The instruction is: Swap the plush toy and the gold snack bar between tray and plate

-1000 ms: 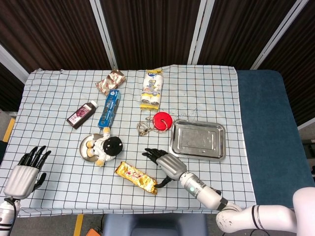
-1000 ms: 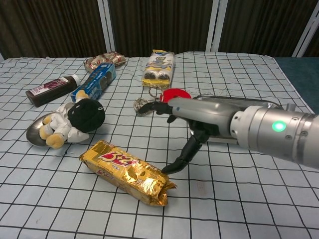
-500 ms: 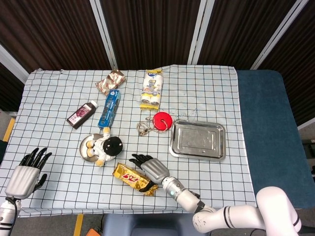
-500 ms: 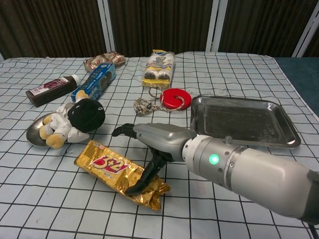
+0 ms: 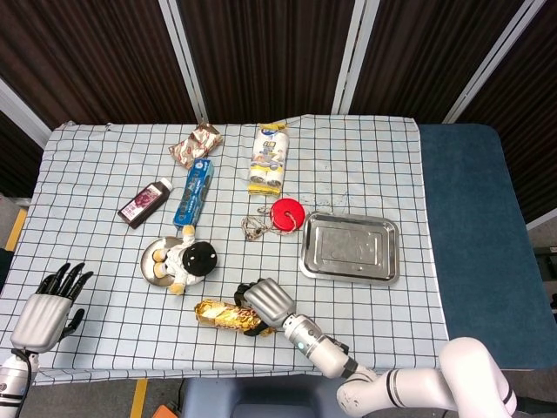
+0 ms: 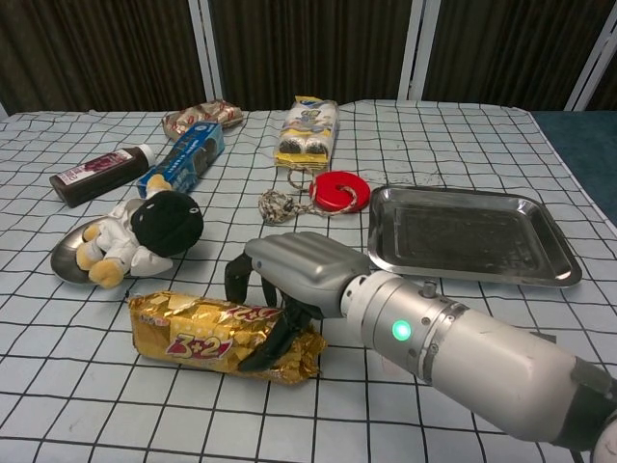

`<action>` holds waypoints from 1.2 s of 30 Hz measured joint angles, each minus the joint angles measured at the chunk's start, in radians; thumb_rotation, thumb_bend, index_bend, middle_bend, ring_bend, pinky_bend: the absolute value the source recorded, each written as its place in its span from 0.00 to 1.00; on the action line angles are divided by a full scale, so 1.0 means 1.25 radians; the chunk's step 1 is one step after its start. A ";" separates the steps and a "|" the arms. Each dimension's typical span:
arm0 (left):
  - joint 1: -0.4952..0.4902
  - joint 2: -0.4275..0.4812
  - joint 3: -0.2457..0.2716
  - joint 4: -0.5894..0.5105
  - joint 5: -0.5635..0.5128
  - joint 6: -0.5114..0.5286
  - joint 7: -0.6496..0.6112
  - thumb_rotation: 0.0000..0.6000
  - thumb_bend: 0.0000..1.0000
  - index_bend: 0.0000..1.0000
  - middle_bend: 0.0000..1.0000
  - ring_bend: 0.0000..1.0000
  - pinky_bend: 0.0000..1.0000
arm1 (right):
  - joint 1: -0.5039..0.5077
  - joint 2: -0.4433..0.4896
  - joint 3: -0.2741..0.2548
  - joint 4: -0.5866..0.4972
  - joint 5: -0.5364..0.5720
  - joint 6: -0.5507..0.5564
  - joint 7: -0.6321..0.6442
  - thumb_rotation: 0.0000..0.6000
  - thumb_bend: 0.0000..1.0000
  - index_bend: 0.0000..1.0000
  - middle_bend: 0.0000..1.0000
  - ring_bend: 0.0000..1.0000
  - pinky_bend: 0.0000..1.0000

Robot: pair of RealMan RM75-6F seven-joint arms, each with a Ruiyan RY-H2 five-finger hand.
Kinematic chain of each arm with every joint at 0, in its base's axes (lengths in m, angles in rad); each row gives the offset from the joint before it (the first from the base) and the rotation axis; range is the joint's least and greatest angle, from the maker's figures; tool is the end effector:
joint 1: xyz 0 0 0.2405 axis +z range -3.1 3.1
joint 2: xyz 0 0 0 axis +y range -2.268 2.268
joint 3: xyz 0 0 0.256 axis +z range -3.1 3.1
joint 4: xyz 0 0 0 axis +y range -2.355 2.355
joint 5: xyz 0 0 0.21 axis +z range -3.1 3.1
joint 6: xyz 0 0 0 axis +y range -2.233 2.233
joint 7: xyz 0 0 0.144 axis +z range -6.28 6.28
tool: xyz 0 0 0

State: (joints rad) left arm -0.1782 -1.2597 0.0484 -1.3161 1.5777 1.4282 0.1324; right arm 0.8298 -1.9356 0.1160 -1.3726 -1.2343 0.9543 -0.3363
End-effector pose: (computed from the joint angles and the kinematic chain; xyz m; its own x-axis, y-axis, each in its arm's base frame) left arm -0.3393 0.1948 0.1175 0.6584 0.0685 0.7495 0.7472 -0.1791 -0.6400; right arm -0.0528 -0.2689 -0.1327 0.3801 -0.3779 0.8442 -0.7958 -0.5987 0.0902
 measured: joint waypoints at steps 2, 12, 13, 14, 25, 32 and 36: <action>0.000 0.000 0.000 -0.001 0.002 0.000 -0.001 1.00 0.44 0.13 0.07 0.02 0.20 | -0.007 -0.004 -0.005 0.012 -0.026 0.022 0.005 1.00 0.18 0.75 0.56 0.70 0.70; 0.001 0.001 -0.003 -0.002 0.006 -0.002 -0.011 1.00 0.44 0.13 0.07 0.02 0.20 | -0.038 -0.001 -0.004 0.041 -0.077 0.086 0.005 1.00 0.38 0.88 0.67 0.80 0.78; 0.001 0.001 -0.003 -0.003 0.006 -0.002 -0.013 1.00 0.44 0.13 0.07 0.02 0.20 | -0.041 0.004 -0.003 0.040 -0.083 0.096 0.001 1.00 0.38 0.89 0.67 0.80 0.78; 0.001 0.001 -0.003 -0.002 0.007 -0.003 -0.013 1.00 0.44 0.13 0.07 0.02 0.20 | -0.044 0.010 -0.002 0.039 -0.088 0.107 -0.004 1.00 0.39 0.89 0.67 0.80 0.78; 0.001 0.002 -0.001 -0.012 0.025 0.008 -0.002 1.00 0.44 0.13 0.07 0.02 0.20 | -0.092 0.185 0.027 -0.065 -0.109 0.186 -0.042 1.00 0.39 0.89 0.68 0.81 0.78; 0.003 0.001 -0.001 -0.018 0.030 0.010 -0.002 1.00 0.44 0.13 0.07 0.02 0.20 | -0.162 0.407 0.045 -0.142 -0.079 0.211 -0.002 1.00 0.39 0.90 0.68 0.81 0.78; 0.002 -0.001 0.002 -0.018 0.033 0.005 0.002 1.00 0.44 0.13 0.07 0.02 0.20 | -0.184 0.438 0.042 -0.111 -0.063 0.196 0.060 1.00 0.39 0.89 0.68 0.80 0.78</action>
State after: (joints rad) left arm -0.1753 -1.2616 0.0512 -1.3386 1.6191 1.4339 0.1352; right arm 0.5993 -1.3883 0.1691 -1.5119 -1.3129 1.1996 -0.2616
